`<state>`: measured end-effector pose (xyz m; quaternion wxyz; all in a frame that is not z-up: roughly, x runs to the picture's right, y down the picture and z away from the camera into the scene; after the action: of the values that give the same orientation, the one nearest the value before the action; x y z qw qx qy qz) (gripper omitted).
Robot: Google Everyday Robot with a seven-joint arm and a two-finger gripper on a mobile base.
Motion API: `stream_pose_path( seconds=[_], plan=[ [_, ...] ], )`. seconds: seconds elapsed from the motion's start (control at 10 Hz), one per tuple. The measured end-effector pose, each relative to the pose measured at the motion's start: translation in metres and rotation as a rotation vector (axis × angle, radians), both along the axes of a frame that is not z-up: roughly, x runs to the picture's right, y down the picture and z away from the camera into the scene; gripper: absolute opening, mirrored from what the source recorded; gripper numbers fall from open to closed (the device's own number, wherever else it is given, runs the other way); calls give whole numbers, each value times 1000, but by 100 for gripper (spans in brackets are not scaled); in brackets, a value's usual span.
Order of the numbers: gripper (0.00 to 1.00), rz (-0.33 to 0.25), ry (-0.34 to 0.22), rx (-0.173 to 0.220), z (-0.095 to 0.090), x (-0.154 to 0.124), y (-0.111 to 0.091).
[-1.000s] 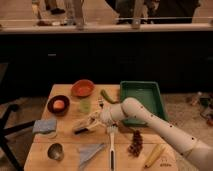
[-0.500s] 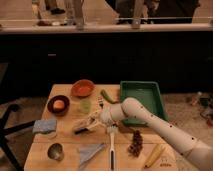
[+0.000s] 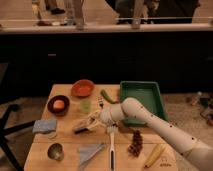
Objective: Place eraser in table surface
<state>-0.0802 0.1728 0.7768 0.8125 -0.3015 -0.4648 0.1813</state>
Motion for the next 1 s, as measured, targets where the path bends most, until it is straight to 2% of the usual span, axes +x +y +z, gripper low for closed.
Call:
stream_pose_path(
  seconds=[0.2, 1.0],
  plan=[
    [80, 0, 0, 0, 0, 0, 0],
    [80, 0, 0, 0, 0, 0, 0]
  ],
)
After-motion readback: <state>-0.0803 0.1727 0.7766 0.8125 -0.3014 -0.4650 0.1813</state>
